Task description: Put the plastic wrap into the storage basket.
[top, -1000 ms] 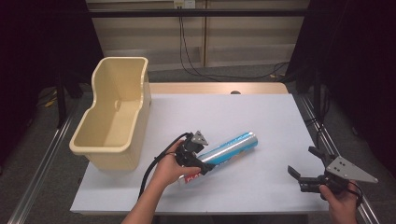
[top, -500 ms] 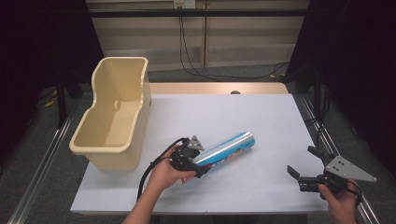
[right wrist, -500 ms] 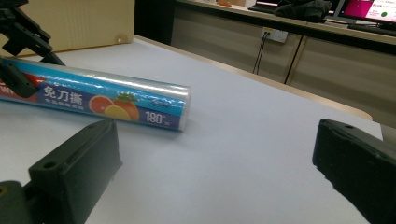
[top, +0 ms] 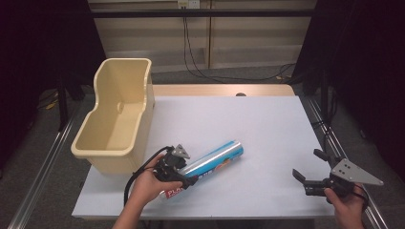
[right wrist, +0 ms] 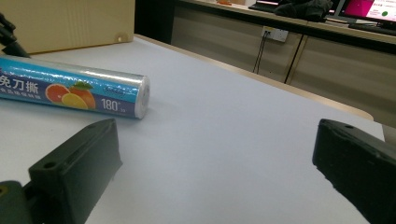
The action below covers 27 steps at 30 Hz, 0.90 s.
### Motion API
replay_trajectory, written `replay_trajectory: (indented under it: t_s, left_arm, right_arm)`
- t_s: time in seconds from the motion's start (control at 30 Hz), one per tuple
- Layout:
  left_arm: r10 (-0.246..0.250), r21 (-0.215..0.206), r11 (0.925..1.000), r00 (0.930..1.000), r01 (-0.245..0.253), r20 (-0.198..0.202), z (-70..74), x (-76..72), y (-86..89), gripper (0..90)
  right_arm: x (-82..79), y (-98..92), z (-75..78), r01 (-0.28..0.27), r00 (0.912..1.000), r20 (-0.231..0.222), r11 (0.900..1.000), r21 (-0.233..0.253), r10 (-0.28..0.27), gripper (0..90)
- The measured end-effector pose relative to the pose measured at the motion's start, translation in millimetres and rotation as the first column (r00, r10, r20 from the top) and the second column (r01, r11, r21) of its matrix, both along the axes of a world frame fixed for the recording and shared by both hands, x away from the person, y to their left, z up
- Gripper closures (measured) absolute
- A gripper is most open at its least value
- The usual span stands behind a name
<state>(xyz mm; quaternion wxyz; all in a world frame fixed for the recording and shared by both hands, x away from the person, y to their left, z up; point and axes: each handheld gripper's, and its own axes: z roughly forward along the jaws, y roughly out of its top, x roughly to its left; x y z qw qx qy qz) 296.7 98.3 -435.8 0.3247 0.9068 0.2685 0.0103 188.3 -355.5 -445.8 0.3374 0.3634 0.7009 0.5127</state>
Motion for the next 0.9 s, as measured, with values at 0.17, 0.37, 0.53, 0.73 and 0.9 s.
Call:
replay_trajectory:
  t_s: [0.17, 0.37, 0.53, 0.73, 0.9]
  left_arm:
    - [-0.012, 0.049, 0.9987, 0.9998, 0.013, -0.014, 8.9, 12.0, -20.1, 24.2]
    - [-0.052, 0.169, 0.9838, 0.9976, 0.059, -0.046, 1.7, 20.3, -48.1, 21.5]
    - [-0.057, 0.198, 0.9776, 0.996, 0.07, -0.068, -4.2, 26.5, -53.4, 21.5]
    - [-0.036, 0.237, 0.9695, 0.9926, 0.063, -0.116, -11.5, 30.3, -59.7, 23.6]
    - [-0.034, 0.255, 0.9647, 0.9908, 0.066, -0.131, -13.7, 29.9, -65.6, 30.9]
  right_arm:
    - [-0.4, -1.2, -0.3, 0.001, 1.0, 0.002, 1.0, 0.004, -0.001, 0.2]
    - [-2.0, -3.8, 0.6, 0.011, 0.9999, 0.003, 1.0, 0.015, -0.011, 0.2]
    - [-2.3, -4.0, 0.3, 0.009, 1.0, 0.001, 1.0, 0.008, -0.009, 0.2]
    - [-2.3, -4.5, 0.7, 0.01, 0.9999, 0.003, 1.0, 0.011, -0.01, 0.2]
    - [-2.0, -4.5, 0.5, 0.009, 1.0, 0.004, 1.0, 0.012, -0.009, 0.2]
